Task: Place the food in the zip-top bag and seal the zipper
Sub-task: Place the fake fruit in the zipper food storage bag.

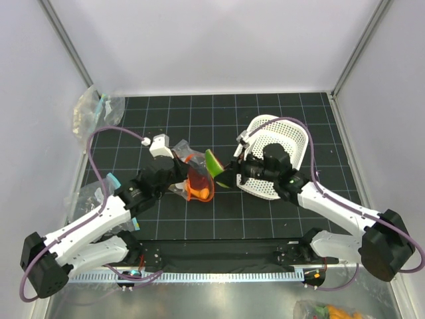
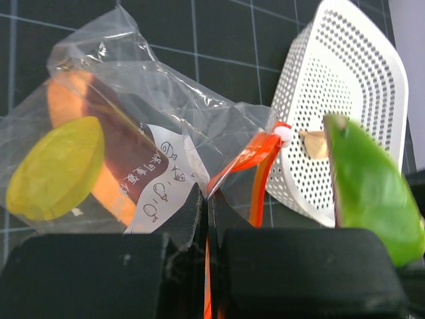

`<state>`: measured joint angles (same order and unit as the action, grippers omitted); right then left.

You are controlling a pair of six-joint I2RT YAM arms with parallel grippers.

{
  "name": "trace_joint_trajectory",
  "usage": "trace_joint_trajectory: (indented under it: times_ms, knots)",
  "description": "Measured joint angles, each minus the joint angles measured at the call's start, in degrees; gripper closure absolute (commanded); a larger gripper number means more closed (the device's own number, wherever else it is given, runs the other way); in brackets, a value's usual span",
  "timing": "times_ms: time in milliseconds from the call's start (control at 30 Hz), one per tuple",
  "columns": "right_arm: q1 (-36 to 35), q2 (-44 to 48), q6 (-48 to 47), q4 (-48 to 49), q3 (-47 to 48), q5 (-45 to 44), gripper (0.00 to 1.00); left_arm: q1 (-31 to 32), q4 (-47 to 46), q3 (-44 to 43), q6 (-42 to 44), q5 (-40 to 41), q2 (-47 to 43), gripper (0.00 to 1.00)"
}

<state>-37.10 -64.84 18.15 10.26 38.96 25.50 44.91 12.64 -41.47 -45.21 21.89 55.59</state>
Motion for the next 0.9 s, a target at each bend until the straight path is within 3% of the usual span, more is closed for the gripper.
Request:
trace_joint_trajectory:
  times_ms: [167, 367, 733, 767, 900]
  knots:
    - [-2.9, -2.1, -3.6, -0.6, 1.4, 6.0, 0.76, 0.0, 2.2, 0.2, -2.6, 5.3, -3.5, 1.0]
    - [-8.0, -7.7, -8.2, -3.9, 6.2, 7.2, 0.77, 0.0, 1.7, 1.1, -2.8, 6.3, -6.4, 1.0]
    - [-10.3, -13.2, -10.5, -9.2, 8.8, -1.4, 0.78, -0.1, -4.9, 2.3, -0.1, -7.1, -3.2, 1.0]
    - [-10.3, -13.2, -10.4, -9.1, 8.8, -2.3, 0.77, -0.1, -5.6, 2.3, 0.2, -8.7, -2.7, 1.0]
    - [-10.3, -13.1, -10.2, -9.2, 8.8, -5.6, 0.49, 0.0, -8.8, 2.3, 0.9, -13.3, -0.7, 1.0]
